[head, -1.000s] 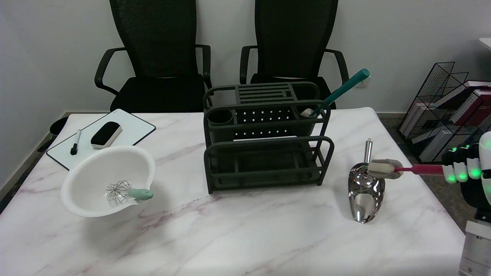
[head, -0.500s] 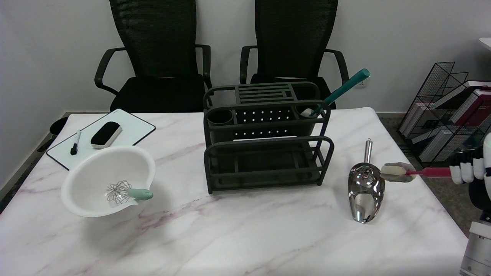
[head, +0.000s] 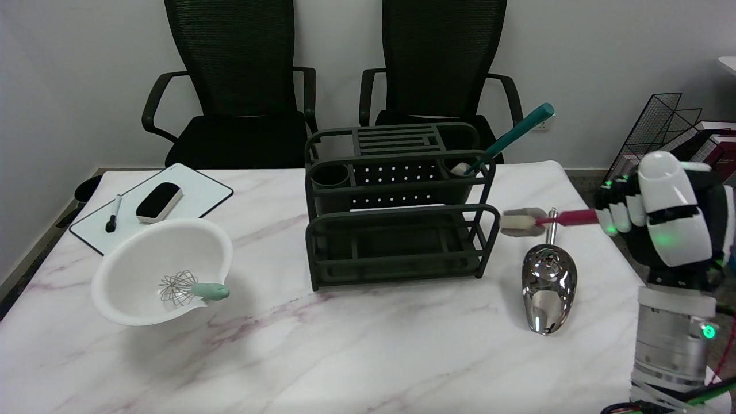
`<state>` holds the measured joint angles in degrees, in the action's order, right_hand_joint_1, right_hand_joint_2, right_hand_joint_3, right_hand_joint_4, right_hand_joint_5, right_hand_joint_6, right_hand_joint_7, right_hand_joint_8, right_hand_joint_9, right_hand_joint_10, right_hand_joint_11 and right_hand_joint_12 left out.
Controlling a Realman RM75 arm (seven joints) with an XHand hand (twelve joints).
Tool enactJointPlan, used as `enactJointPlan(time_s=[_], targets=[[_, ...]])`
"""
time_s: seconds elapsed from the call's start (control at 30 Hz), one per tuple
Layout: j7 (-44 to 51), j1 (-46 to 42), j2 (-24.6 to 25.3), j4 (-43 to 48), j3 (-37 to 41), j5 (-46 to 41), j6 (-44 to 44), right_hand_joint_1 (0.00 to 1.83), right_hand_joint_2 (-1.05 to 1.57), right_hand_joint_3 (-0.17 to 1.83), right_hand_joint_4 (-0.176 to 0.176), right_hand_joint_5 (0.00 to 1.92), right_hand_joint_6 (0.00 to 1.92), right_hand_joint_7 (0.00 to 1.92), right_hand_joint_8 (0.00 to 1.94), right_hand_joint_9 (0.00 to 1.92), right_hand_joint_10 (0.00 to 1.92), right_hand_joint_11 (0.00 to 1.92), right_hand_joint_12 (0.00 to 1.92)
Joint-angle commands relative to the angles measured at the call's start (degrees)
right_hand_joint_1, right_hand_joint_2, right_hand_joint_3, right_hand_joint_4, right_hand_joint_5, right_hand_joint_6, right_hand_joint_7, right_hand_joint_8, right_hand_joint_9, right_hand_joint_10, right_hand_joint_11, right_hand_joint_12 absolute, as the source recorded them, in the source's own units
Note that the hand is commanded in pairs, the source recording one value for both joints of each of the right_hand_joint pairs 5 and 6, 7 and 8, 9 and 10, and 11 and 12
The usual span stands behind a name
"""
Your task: Place the pink sponge bottle brush into the kitchen storage rack.
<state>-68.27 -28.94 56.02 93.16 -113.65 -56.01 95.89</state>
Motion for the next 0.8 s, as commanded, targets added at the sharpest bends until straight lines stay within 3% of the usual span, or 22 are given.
enactJointPlan(time_s=[0.03, 0.4, 0.53, 0.8], targets=[[2.68, 3.95, -6.49, 13.27, 0.50, 10.74, -14.14, 0.92, 1.57, 1.10, 0.000, 1.92, 1.92, 1.92, 1.92, 1.92, 1.92, 1.92, 1.92], [4.60, 4.17, -4.94, 13.94, -0.31, 12.20, -17.67, 0.88, 1.57, 1.28, 0.000, 1.92, 1.92, 1.92, 1.92, 1.92, 1.92, 1.92, 1.92], [-1.23, 10.69, -3.51, 13.51, -4.17, 12.47, -24.94, 0.87, 1.57, 1.40, 0.000, 1.92, 1.92, 1.92, 1.92, 1.92, 1.92, 1.92, 1.92], [-10.27, 22.53, -0.66, 13.50, -3.75, 11.86, -44.16, 0.88, 1.57, 1.33, 0.000, 1.92, 1.92, 1.92, 1.92, 1.92, 1.92, 1.92, 1.92]])
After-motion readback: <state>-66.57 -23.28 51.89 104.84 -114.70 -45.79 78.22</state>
